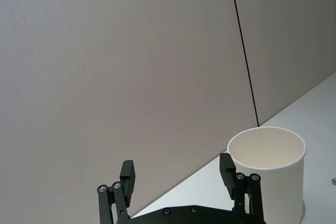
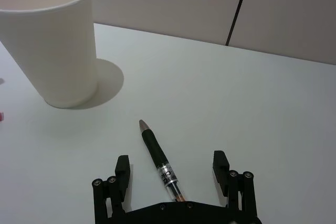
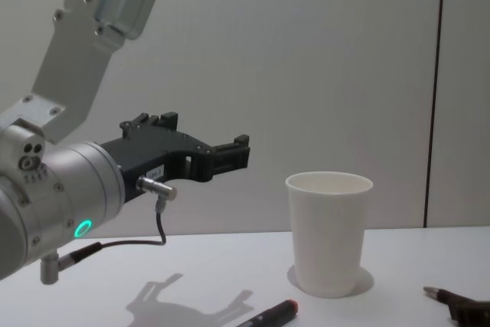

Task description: Place the pen into the pen holder.

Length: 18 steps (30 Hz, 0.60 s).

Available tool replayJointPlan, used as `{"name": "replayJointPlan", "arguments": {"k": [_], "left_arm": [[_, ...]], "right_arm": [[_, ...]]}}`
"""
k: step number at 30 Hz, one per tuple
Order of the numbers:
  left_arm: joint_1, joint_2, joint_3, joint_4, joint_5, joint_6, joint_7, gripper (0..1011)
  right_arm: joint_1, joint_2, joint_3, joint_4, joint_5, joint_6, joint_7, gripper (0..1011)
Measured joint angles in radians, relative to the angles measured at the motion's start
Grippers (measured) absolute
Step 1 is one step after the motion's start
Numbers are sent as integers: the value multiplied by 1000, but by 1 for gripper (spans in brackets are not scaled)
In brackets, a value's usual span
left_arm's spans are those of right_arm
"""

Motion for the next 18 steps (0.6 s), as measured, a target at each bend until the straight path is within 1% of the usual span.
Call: {"name": "replayJointPlan", "arguments": {"k": [8, 9, 10, 12, 13, 15, 16, 17, 18], "left_arm": [[0, 0, 0, 0, 0, 0, 0, 1001], [0, 0, 0, 0, 0, 0, 0, 1001], [0, 0, 0, 0, 0, 0, 0, 1001], [0, 0, 0, 0, 0, 0, 0, 1001], [0, 0, 0, 0, 0, 0, 0, 1001], [0, 0, 0, 0, 0, 0, 0, 1001], [0, 0, 0, 0, 0, 0, 0, 1001], [0, 0, 0, 0, 0, 0, 0, 1001], [0, 0, 0, 0, 0, 0, 0, 1001]], "right_arm": [[0, -1, 0, 5, -6, 4, 2, 1000], [0, -1, 0, 5, -7, 5, 3, 969], [0, -1, 0, 6, -7, 5, 3, 969], [1, -1, 0, 6, -8, 6, 3, 929], [1, -1, 0, 7, -9, 6, 3, 883], [1, -1, 0, 7, -9, 7, 3, 850], [1, -1, 0, 7, -9, 7, 4, 816], [1, -1, 0, 8, -10, 7, 4, 816], [1, -1, 0, 8, -10, 7, 4, 761]]}}
